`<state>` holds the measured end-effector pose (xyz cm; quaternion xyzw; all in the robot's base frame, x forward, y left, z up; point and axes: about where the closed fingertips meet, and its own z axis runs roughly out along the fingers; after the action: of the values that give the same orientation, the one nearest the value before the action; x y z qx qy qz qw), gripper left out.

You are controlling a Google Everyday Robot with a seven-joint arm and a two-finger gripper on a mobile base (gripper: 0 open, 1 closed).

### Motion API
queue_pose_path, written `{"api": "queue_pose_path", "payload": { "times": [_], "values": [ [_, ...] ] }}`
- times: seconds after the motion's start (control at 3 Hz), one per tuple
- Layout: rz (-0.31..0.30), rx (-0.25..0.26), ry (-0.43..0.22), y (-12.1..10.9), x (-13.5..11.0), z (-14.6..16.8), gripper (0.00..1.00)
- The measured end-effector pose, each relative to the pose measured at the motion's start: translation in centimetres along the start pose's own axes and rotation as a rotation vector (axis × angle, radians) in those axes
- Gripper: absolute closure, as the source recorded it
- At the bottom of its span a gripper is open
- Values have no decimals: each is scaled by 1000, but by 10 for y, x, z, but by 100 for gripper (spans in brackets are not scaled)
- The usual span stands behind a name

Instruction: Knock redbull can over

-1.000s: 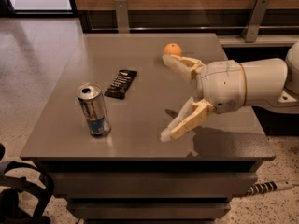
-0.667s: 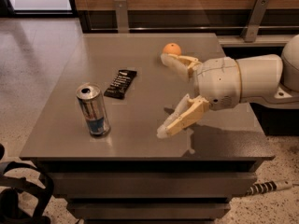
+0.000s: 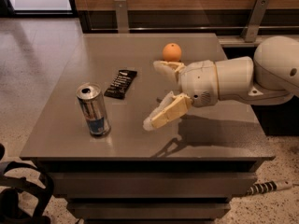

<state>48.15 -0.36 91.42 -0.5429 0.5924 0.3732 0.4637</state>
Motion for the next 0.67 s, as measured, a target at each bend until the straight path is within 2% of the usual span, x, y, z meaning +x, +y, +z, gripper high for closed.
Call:
{"api": "queue_pose_path", "payload": {
  "times": [0.33, 0.67],
  "values": [
    [25, -12, -81, -1, 13, 18, 0],
    [13, -35, -197, 12, 20, 43, 0]
  ]
}}
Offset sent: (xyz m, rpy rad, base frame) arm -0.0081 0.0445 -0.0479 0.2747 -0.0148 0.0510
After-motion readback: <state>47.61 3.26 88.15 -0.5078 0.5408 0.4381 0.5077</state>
